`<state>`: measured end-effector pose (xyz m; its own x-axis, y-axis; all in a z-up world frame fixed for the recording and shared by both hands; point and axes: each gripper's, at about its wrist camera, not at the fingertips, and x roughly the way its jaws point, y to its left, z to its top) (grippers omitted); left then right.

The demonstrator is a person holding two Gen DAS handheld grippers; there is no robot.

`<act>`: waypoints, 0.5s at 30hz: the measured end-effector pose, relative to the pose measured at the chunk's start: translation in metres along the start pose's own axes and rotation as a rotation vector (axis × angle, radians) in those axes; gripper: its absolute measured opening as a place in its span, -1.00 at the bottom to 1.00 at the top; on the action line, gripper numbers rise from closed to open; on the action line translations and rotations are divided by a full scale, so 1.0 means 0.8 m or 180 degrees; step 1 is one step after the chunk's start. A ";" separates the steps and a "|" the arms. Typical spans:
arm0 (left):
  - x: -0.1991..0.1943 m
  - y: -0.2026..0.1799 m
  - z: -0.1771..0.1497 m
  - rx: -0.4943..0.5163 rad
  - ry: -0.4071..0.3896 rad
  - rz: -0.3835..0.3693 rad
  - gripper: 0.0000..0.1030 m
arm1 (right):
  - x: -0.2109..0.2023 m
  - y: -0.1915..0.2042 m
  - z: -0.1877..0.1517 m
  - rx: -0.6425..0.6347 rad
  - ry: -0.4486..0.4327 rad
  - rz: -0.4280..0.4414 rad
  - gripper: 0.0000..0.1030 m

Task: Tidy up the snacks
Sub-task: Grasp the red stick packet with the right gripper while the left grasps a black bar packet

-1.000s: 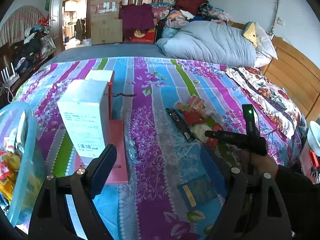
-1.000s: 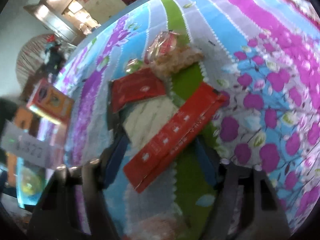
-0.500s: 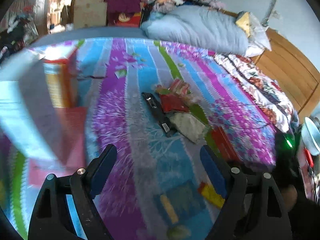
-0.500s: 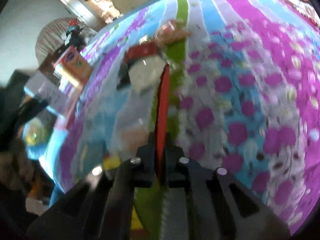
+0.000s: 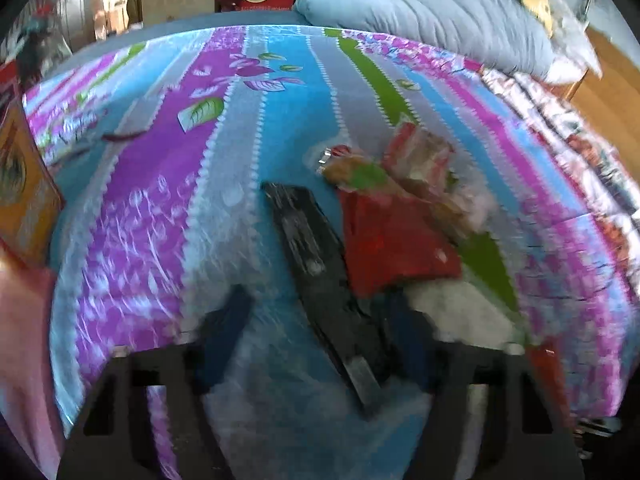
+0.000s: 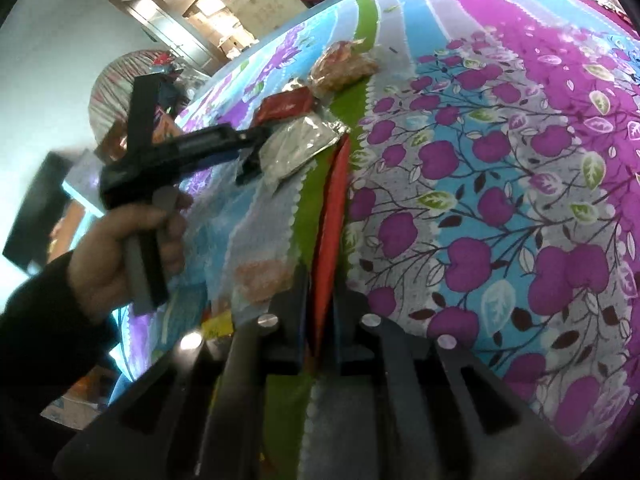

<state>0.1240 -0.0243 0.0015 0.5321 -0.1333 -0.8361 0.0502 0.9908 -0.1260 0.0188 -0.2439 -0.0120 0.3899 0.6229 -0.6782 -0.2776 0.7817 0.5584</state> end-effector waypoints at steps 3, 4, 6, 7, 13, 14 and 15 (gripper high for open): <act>-0.006 0.007 0.000 0.0029 0.0039 -0.0015 -0.38 | 0.001 0.005 -0.001 -0.0069 -0.0022 -0.0052 -0.79; -0.010 0.009 -0.004 0.0034 0.0050 -0.0036 -0.39 | 0.002 0.006 -0.001 -0.0082 -0.0028 -0.0063 -0.79; -0.025 0.013 -0.019 0.0062 0.0046 -0.0079 -0.40 | 0.001 0.005 0.000 -0.0077 -0.0047 -0.0068 -0.79; -0.034 0.015 -0.029 0.0055 0.0065 -0.0107 -0.40 | 0.001 0.006 0.000 -0.0076 -0.0052 -0.0072 -0.79; -0.080 0.023 -0.092 0.0169 0.0149 -0.0191 -0.36 | 0.004 0.008 0.000 -0.0081 -0.0083 -0.0113 -0.79; -0.083 0.023 -0.098 0.0210 0.0130 -0.0170 -0.35 | 0.004 0.009 0.001 -0.0099 -0.0085 -0.0135 -0.79; -0.085 0.021 -0.101 0.0258 0.0100 -0.0163 -0.33 | 0.005 0.011 0.001 -0.0121 -0.0087 -0.0159 -0.78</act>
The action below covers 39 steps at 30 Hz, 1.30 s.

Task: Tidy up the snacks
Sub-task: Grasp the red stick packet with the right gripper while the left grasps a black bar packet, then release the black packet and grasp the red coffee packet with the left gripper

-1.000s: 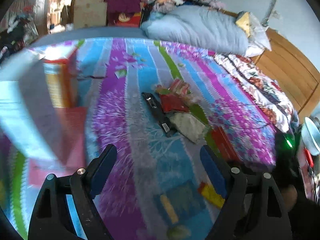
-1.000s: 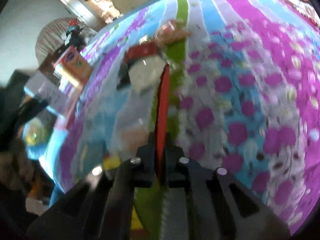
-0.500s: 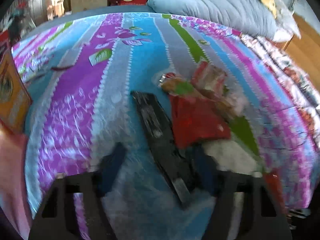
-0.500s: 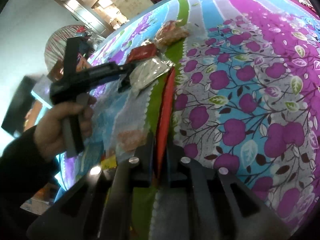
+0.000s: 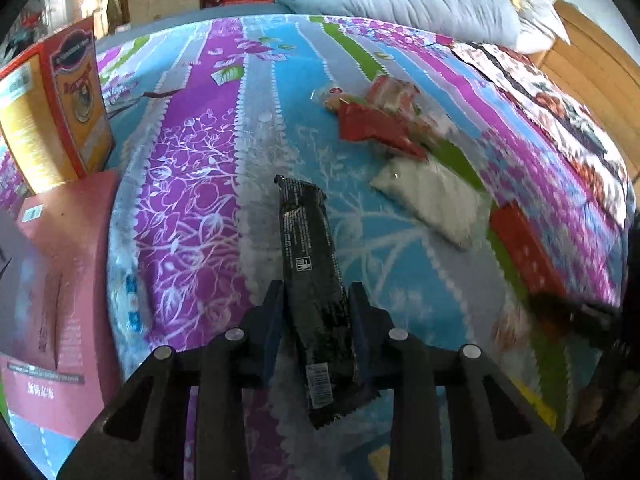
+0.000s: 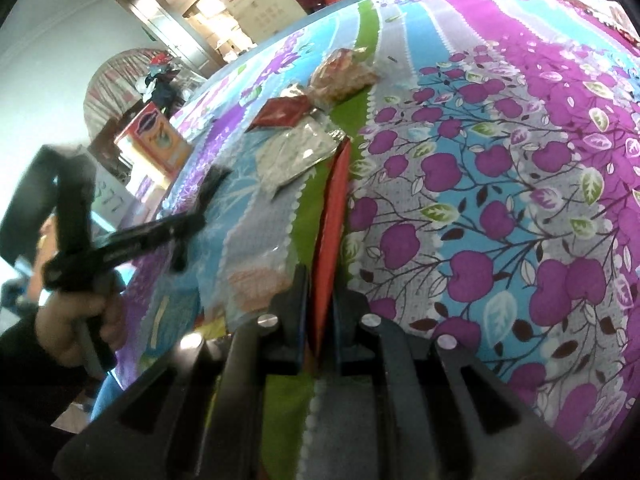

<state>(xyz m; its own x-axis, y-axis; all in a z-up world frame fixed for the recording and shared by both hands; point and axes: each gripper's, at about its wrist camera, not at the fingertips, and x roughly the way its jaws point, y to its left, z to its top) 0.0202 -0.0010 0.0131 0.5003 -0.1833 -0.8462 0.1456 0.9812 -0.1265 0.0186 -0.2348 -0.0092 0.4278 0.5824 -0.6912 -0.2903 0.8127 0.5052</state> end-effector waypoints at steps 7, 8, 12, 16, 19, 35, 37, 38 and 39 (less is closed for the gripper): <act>0.005 -0.008 0.006 0.0041 -0.0110 0.0127 0.00 | -0.011 0.026 0.002 -0.0283 -0.0153 -0.0234 0.45; 0.009 -0.009 0.005 0.0047 -0.0112 0.0145 0.01 | -0.012 0.027 0.003 -0.0294 -0.0172 -0.0291 0.46; 0.016 -0.018 0.001 0.0172 -0.0174 0.0224 0.15 | -0.005 0.018 0.008 -0.0223 -0.0118 -0.0321 0.42; 0.017 -0.019 0.003 0.0154 -0.0150 0.0258 0.03 | 0.008 0.025 0.014 -0.0417 -0.0027 -0.0579 0.10; 0.014 -0.022 0.002 0.0171 -0.0131 0.0269 -0.33 | 0.008 0.029 0.013 -0.0585 0.0029 -0.0853 -0.22; 0.008 -0.023 -0.005 0.0081 -0.0153 0.0226 -0.37 | 0.003 0.042 0.003 -0.0839 -0.0049 -0.1041 -0.39; 0.003 -0.022 -0.003 0.0050 -0.0152 0.0198 -0.38 | -0.003 0.041 0.005 -0.0769 -0.0084 -0.0977 -0.39; 0.001 -0.021 -0.002 0.0035 -0.0157 0.0185 -0.38 | -0.006 0.042 0.007 -0.0753 -0.0114 -0.0956 -0.39; -0.004 -0.021 -0.001 0.0023 -0.0176 0.0177 -0.39 | -0.010 0.043 0.009 -0.0724 -0.0138 -0.0932 -0.39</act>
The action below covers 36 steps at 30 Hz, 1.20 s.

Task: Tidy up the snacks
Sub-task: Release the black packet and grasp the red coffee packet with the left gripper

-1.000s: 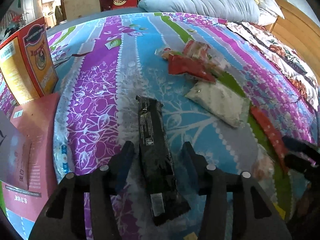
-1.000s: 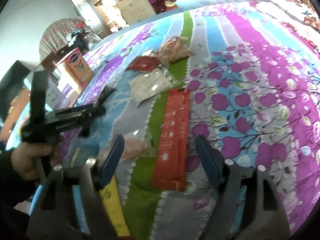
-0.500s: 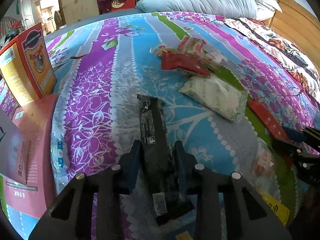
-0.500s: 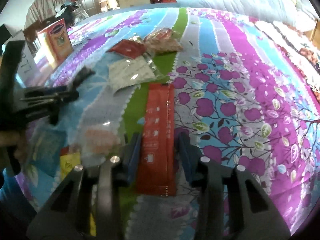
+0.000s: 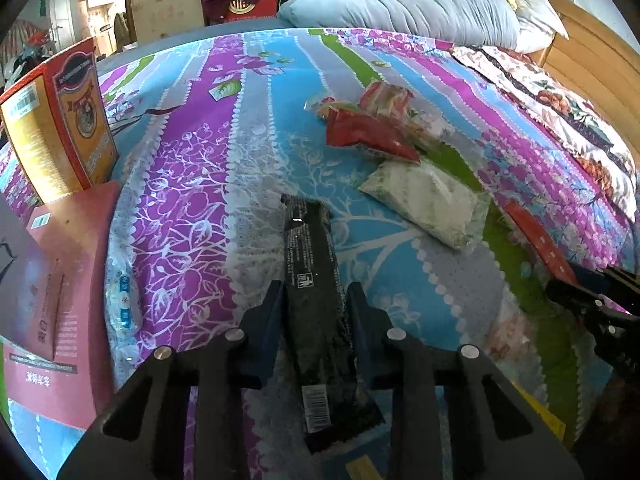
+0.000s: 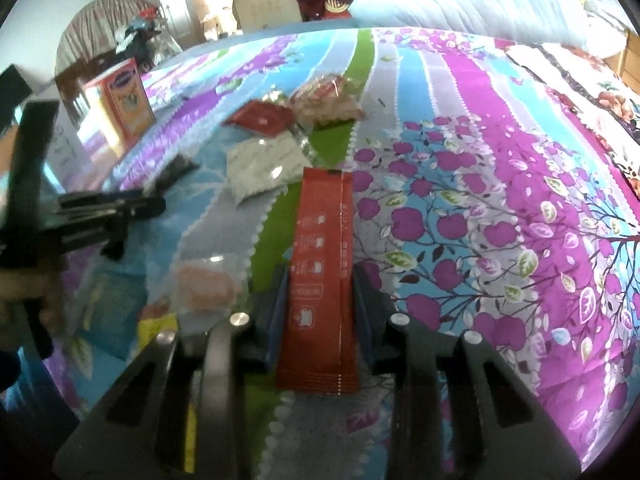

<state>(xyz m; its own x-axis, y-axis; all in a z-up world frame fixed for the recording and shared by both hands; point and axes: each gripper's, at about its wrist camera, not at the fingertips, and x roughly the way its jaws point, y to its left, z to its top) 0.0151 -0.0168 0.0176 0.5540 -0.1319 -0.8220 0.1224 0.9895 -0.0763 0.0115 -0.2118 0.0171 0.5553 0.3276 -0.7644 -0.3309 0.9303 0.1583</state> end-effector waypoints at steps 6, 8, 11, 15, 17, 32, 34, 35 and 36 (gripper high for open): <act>-0.055 0.004 0.018 -0.0064 -0.0289 -0.0031 -0.46 | -0.033 0.003 0.025 0.0039 -0.0234 0.0023 -0.39; -0.074 0.005 0.025 -0.0055 -0.0377 -0.0046 -0.70 | -0.043 0.007 0.035 0.0007 -0.0311 0.0027 -0.39; -0.103 0.009 0.032 -0.0073 -0.0500 -0.0112 -0.73 | -0.055 0.015 0.048 -0.0027 -0.0389 0.0061 -0.39; -0.108 0.022 0.023 -0.0044 -0.0467 -0.0071 -0.73 | -0.055 0.023 0.048 -0.0077 -0.0375 0.0098 -0.38; -0.096 0.039 0.009 -0.0163 -0.0283 -0.0143 -0.69 | -0.051 0.025 0.041 -0.0059 -0.0327 0.0146 -0.38; -0.047 0.006 -0.036 0.0110 0.0075 -0.0408 0.30 | -0.035 0.006 0.018 0.0170 -0.0159 0.0272 -0.37; -0.032 -0.007 -0.047 0.0219 0.0201 -0.0349 0.30 | -0.035 0.003 0.018 0.0210 -0.0159 0.0275 -0.37; -0.026 -0.014 -0.053 0.0305 0.0224 -0.0264 0.28 | -0.035 0.001 0.017 0.0221 -0.0157 0.0269 -0.37; -0.027 -0.016 -0.057 0.0369 0.0174 -0.0182 0.16 | -0.035 0.000 0.017 0.0226 -0.0157 0.0265 -0.37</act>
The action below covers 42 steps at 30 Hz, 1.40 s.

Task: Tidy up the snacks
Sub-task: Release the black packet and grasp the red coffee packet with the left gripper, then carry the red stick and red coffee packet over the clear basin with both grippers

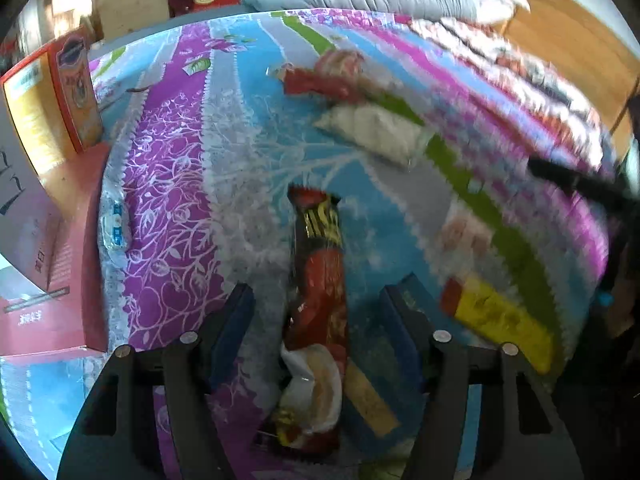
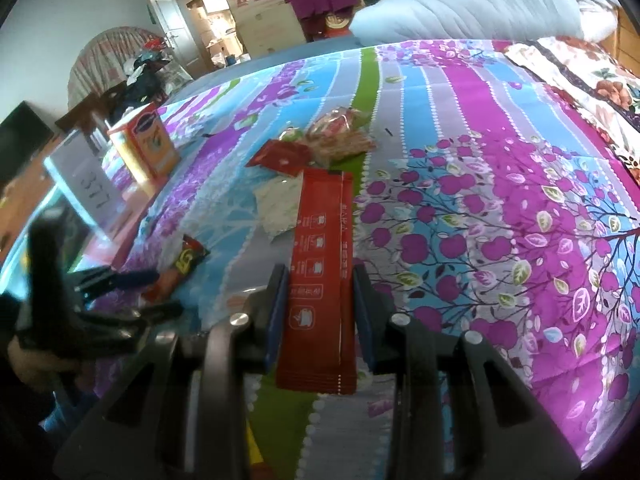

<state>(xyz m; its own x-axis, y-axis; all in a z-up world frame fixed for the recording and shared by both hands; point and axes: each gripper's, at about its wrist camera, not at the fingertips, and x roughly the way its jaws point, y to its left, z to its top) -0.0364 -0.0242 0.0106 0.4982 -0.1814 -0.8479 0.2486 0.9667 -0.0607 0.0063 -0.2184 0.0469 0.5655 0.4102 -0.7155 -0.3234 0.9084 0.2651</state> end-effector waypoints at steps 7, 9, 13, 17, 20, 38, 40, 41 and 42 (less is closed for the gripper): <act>-0.009 0.016 0.008 -0.0103 -0.0065 0.0092 -0.48 | -0.005 0.001 0.003 -0.0010 -0.0063 0.0005 -0.37; -0.021 0.022 0.012 -0.0169 -0.0135 0.0103 -0.49 | -0.011 0.002 0.008 -0.0026 -0.0107 0.0002 -0.37; -0.065 0.036 0.030 -0.0262 -0.0397 0.0125 -0.49 | -0.023 0.012 0.022 -0.0090 -0.0184 0.0006 -0.37; -0.121 0.059 0.049 -0.0431 -0.0688 0.0218 -0.49 | -0.033 0.029 0.040 -0.0203 -0.0262 0.0027 -0.37; -0.162 0.083 0.061 -0.0552 -0.0898 0.0299 -0.49 | -0.039 0.047 0.056 -0.0309 -0.0334 0.0059 -0.37; -0.354 0.265 0.014 -0.1347 -0.1624 0.1125 -0.49 | -0.064 0.258 0.173 -0.1029 -0.0797 0.0853 -0.38; -0.377 0.291 -0.003 -0.1466 -0.1681 0.1239 -0.49 | -0.060 0.291 0.178 -0.1113 -0.0794 0.0984 -0.38; -0.387 0.302 -0.011 -0.1523 -0.1702 0.1290 -0.49 | -0.059 0.312 0.179 -0.1177 -0.0789 0.1058 -0.38; -0.398 0.314 -0.020 -0.1586 -0.1723 0.1351 -0.49 | -0.058 0.329 0.181 -0.1229 -0.0784 0.1111 -0.38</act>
<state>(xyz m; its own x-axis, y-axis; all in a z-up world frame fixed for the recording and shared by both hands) -0.1455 0.2791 0.2569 0.8269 0.2762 -0.4899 -0.3810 0.9158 -0.1269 0.0051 0.0135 0.2434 0.5208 0.7292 -0.4440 -0.7500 0.6392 0.1702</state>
